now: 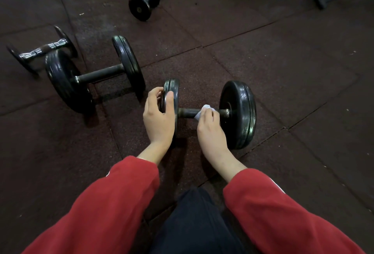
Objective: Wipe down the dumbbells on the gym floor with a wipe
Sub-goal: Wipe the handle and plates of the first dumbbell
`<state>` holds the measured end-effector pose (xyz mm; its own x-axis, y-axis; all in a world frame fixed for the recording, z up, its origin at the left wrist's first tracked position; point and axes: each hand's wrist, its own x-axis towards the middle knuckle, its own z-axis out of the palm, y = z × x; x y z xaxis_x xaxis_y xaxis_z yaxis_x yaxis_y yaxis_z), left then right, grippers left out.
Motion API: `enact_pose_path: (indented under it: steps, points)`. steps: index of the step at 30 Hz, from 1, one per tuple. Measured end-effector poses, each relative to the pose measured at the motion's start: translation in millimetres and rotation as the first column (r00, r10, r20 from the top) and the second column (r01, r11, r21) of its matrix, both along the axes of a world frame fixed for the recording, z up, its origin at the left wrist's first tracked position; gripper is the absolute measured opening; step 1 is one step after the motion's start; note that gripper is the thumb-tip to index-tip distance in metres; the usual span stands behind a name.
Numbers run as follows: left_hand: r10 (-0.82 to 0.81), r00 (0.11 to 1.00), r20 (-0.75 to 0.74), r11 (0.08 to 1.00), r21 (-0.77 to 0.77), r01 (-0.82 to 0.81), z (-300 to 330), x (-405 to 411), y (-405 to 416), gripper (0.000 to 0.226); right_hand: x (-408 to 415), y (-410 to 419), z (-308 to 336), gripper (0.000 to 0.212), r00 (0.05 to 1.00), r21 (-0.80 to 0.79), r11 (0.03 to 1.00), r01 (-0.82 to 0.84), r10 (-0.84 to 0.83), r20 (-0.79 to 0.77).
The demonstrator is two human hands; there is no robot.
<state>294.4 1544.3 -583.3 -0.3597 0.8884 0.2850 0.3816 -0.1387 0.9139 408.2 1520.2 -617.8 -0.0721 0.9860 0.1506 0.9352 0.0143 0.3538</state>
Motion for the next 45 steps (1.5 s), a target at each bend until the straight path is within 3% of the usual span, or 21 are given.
enact_pose_path:
  steps: [10,13,17,21,24,28,32,34,41,45]
  points:
    - [-0.153,0.980,-0.125,0.988,-0.002,0.154,-5.9,2.9,8.1,0.048,5.1,26.6,7.5,0.050,0.999,-0.018,0.999,-0.030,0.031,0.032]
    - [-0.167,0.980,-0.108,0.986,-0.027,0.165,-12.0,4.8,8.6,0.049,7.4,34.2,11.3,0.050,1.000,-0.042,0.999,-0.015,0.015,0.016]
    - [-0.245,0.968,-0.061,0.964,-0.119,0.237,-9.7,1.9,19.9,0.054,6.5,48.3,15.4,0.043,0.990,-0.072,0.997,0.038,-0.048,-0.136]
    - [-0.295,0.955,-0.005,0.936,-0.203,0.288,-2.4,0.7,32.7,0.055,4.7,55.6,22.9,0.052,0.985,-0.057,0.998,-0.032,0.022,-0.170]
    - [-0.299,0.954,0.006,0.930,-0.221,0.293,-0.5,0.5,38.7,0.055,-9.4,62.5,21.3,0.055,0.955,0.015,0.983,-0.180,0.179,-0.238]
    - [-0.295,0.955,0.021,0.928,-0.232,0.292,0.9,-0.7,39.9,0.055,-19.5,59.5,16.8,0.051,0.938,-0.112,0.974,-0.197,0.154,-0.310]
    - [-0.295,0.955,0.026,0.931,-0.216,0.293,-0.3,-0.5,35.4,0.055,-8.1,58.0,21.4,0.044,0.909,0.010,0.972,-0.234,0.222,-0.351]
    - [-0.285,0.958,0.016,0.936,-0.209,0.282,-1.1,-0.6,34.5,0.055,-9.5,63.1,22.6,0.039,0.891,-0.029,0.960,-0.279,0.247,-0.380]
    - [-0.288,0.957,0.027,0.935,-0.206,0.288,-0.3,-1.2,34.5,0.056,-12.7,86.0,35.9,0.032,0.894,-0.108,0.968,-0.227,0.163,-0.418]
    - [-0.289,0.957,0.017,0.935,-0.210,0.286,-1.1,-0.9,33.6,0.056,-10.8,73.9,27.6,0.033,0.867,-0.070,0.968,-0.241,0.182,-0.464]
